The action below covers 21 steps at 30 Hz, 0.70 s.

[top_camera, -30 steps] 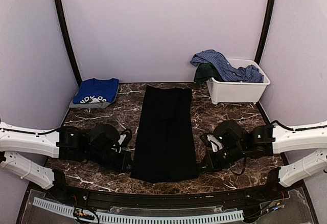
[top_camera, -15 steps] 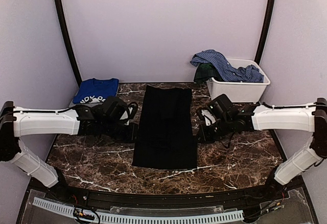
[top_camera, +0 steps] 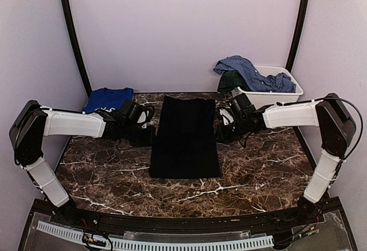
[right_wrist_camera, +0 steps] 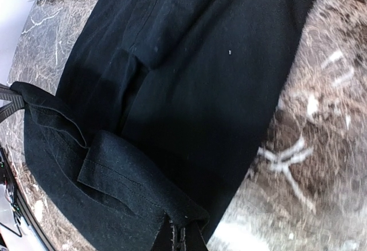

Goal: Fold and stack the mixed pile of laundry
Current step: Fold the rectangle-folded T-shirt at the center of the board.

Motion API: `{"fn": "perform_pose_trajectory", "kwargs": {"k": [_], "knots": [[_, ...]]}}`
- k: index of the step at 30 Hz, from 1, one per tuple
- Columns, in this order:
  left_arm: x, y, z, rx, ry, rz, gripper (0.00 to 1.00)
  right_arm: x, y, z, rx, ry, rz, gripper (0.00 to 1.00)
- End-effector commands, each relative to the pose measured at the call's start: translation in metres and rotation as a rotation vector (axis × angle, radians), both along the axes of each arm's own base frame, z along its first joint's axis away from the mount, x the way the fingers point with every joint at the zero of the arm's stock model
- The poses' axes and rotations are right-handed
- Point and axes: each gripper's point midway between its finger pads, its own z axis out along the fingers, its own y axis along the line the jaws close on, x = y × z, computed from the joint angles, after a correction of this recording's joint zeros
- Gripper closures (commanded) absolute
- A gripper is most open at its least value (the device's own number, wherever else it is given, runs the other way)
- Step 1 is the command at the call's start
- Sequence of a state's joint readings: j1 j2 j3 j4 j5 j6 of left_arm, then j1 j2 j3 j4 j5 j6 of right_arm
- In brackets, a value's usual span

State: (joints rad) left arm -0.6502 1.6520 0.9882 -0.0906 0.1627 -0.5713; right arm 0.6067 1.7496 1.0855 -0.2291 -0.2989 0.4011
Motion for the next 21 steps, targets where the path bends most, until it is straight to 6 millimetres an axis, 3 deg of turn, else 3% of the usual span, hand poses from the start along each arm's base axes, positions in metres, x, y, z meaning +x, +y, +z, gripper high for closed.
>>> {"fn": "perform_pose_trajectory", "kwargs": {"k": [1, 12, 16, 18, 21], "knots": [[0.023, -0.006, 0.017, -0.062, -0.066, -0.017, 1.0, 0.027, 0.01, 0.016, 0.059, -0.076, 0.022, 1.0], [0.047, -0.011, -0.007, -0.027, -0.051, -0.012, 1.0, 0.05, 0.004, -0.006, 0.044, -0.052, -0.001, 0.98], [0.058, 0.0, -0.013, -0.027, -0.025, 0.034, 0.91, 0.053, -0.004, -0.012, 0.029, -0.025, -0.016, 0.75], [0.061, 0.009, -0.01, -0.032, -0.019, 0.058, 0.8, 0.055, -0.01, 0.002, 0.043, -0.044, -0.024, 0.63], [0.063, 0.026, 0.012, -0.046, -0.051, 0.088, 0.61, 0.053, -0.02, 0.037, 0.063, -0.105, -0.026, 0.46]]}}
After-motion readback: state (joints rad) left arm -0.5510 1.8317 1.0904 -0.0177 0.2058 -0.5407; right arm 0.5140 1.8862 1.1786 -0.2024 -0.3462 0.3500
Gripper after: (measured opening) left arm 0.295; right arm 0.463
